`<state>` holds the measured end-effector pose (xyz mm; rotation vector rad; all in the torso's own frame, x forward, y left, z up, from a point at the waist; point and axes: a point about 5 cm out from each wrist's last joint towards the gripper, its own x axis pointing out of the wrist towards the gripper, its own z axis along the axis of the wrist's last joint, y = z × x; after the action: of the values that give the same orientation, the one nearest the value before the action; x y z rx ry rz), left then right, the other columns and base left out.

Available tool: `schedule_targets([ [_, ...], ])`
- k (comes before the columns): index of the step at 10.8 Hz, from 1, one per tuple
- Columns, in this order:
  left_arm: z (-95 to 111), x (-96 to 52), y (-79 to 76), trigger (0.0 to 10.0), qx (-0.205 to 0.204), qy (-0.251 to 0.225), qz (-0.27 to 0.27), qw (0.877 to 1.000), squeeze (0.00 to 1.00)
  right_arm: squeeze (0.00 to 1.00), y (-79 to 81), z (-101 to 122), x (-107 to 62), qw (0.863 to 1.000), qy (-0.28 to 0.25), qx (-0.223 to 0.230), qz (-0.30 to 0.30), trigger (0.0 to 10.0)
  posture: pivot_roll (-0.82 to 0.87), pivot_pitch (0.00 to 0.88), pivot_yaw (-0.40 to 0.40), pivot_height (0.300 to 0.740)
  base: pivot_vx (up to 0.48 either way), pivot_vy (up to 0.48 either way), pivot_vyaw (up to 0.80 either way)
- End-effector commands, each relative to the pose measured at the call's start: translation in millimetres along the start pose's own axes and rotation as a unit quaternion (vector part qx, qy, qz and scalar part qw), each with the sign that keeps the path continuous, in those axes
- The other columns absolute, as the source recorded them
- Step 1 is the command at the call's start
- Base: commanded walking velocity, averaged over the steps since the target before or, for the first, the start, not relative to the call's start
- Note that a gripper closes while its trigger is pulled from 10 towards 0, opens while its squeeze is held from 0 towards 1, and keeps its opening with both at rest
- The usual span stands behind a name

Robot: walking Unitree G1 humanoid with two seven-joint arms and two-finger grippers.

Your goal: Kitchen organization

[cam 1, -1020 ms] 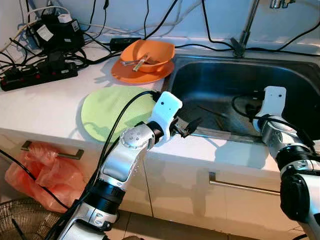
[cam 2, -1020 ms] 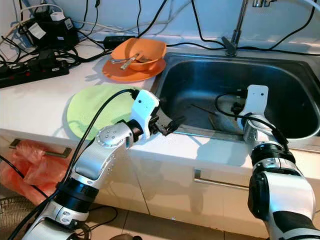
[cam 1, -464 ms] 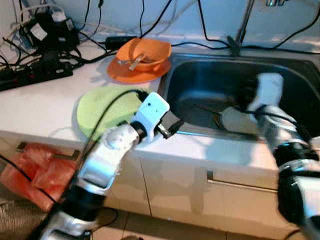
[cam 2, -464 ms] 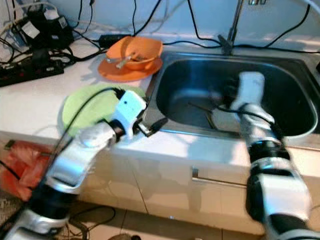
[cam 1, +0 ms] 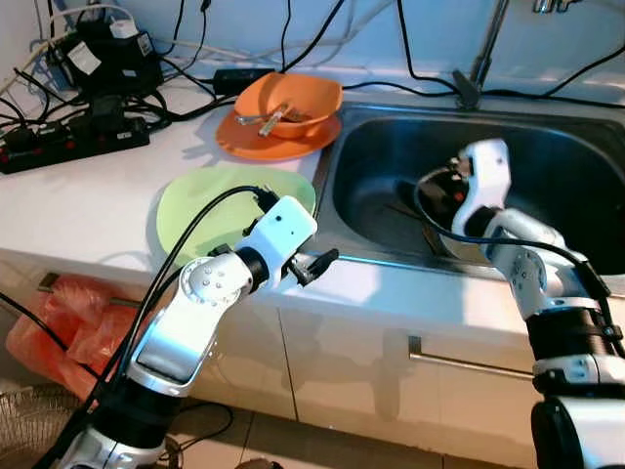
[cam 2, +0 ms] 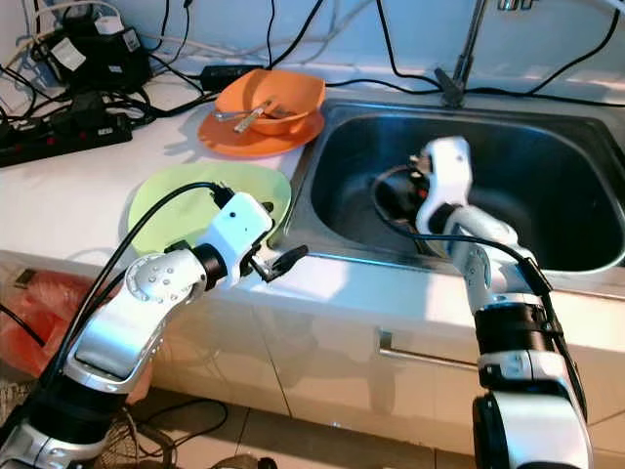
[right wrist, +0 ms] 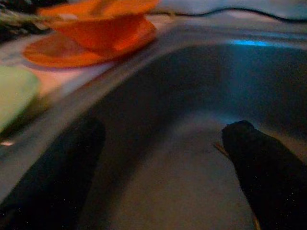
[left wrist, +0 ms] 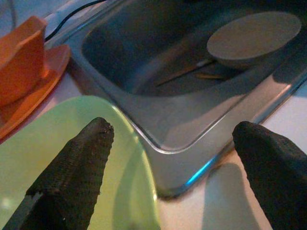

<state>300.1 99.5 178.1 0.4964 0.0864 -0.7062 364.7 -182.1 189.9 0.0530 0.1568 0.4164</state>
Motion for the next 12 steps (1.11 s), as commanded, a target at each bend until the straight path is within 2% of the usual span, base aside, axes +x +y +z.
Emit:
schedule_targets([
  [1,-3,-5.8,4.2,10.0,0.040,0.013,0.004,0.999,1.00,1.00,3.7,3,-2.7,1.000,0.001,0.001,0.010,10.0,0.05,0.054,0.062,0.740,0.000,0.000,0.00],
  [3,-7,-14.3,7.1,10.0,0.088,0.041,-0.005,0.995,1.00,1.00,12.6,8,-8.6,1.000,0.004,0.004,0.025,10.0,0.06,0.055,0.065,0.740,0.000,0.000,0.00],
  [6,-12,-23.1,8.6,10.0,0.108,0.056,-0.001,0.993,1.00,1.00,23.9,12,-13.5,0.998,0.009,0.006,0.056,10.0,0.07,0.060,0.063,0.740,0.000,0.000,0.00],
  [7,-14,-25.6,9.3,10.0,0.110,0.060,0.012,0.992,0.81,1.00,29.7,13,-16.1,0.997,0.010,0.006,0.074,10.0,0.07,0.062,0.063,0.740,0.000,0.000,0.00],
  [8,-18,-27.9,10.7,10.0,0.118,0.069,0.017,0.990,0.00,1.00,32.1,14,-16.1,0.997,0.010,0.008,0.077,10.0,0.07,0.063,0.063,0.740,0.000,0.000,0.00],
  [9,-22,-32.9,13.6,10.0,0.131,0.083,0.020,0.988,0.00,1.00,35.8,14,-15.3,0.997,0.009,0.012,0.080,10.0,0.08,0.063,0.064,0.740,0.000,0.000,0.00],
  [10,-27,-38.3,16.7,10.0,0.117,0.094,0.033,0.988,0.00,1.00,37.3,15,-15.2,0.997,0.010,0.012,0.082,10.0,0.08,0.062,0.066,0.740,0.000,0.000,0.00],
  [12,-41,-47.7,20.1,10.0,0.121,0.120,0.054,0.984,0.00,1.00,38.3,15,-14.9,0.997,0.010,0.013,0.080,10.0,0.09,0.061,0.063,0.740,0.000,0.000,0.00],
])
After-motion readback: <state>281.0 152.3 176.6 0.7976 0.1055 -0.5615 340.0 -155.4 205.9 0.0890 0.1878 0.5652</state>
